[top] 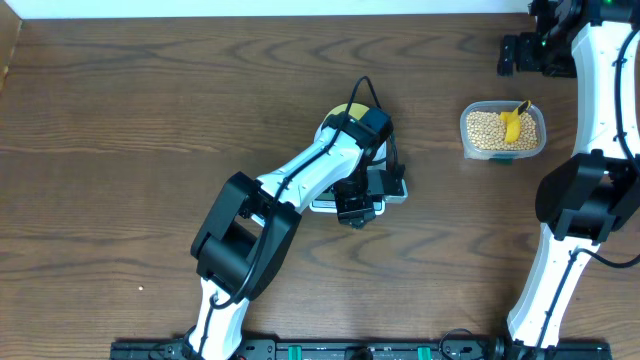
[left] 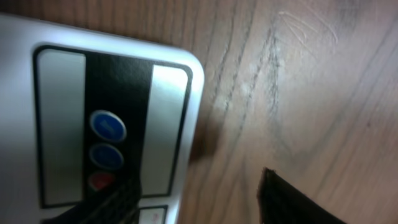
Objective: Scoop item into bowl and weigh 50g on scale
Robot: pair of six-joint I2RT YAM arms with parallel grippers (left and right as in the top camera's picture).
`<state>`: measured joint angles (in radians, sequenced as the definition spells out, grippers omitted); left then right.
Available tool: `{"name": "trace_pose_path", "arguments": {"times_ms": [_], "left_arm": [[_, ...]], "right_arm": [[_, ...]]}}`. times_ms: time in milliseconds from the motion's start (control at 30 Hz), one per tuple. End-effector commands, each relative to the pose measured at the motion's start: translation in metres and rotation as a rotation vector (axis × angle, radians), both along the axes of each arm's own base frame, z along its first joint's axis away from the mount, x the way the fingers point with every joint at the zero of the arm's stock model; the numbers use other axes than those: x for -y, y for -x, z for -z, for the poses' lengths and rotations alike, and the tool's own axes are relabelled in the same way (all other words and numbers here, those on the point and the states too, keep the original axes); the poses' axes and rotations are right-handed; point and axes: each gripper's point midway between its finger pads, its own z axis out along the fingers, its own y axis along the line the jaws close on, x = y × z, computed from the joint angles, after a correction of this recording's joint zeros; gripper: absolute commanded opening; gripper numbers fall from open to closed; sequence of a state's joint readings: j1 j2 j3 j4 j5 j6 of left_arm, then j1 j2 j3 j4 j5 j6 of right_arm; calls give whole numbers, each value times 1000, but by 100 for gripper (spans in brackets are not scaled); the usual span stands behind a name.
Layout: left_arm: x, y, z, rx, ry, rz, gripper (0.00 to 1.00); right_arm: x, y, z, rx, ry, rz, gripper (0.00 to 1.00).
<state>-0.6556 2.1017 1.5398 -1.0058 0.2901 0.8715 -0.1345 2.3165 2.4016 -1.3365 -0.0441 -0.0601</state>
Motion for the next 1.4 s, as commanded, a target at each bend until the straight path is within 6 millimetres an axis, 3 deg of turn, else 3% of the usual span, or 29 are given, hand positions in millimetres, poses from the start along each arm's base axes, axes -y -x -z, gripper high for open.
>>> {"name": "trace_pose_path", "arguments": {"times_ms": [0,100,167,767,1367], "left_arm": [[-13,0,12,1,-56,24,77],[-17,2,20,-20,-71,28,90],[-19,2,23,-27,-77,23,93],[-26,24,21,-112,-110,75,96],[-23,28,24,-122,-98,118,97]], "right_arm": [[3,-2,-5,16,11,4,99],[3,-2,-5,16,10,4,99],[3,-2,-5,16,11,3,99],[3,-2,-5,16,10,4,99],[3,-2,-5,16,11,4,99]]}}
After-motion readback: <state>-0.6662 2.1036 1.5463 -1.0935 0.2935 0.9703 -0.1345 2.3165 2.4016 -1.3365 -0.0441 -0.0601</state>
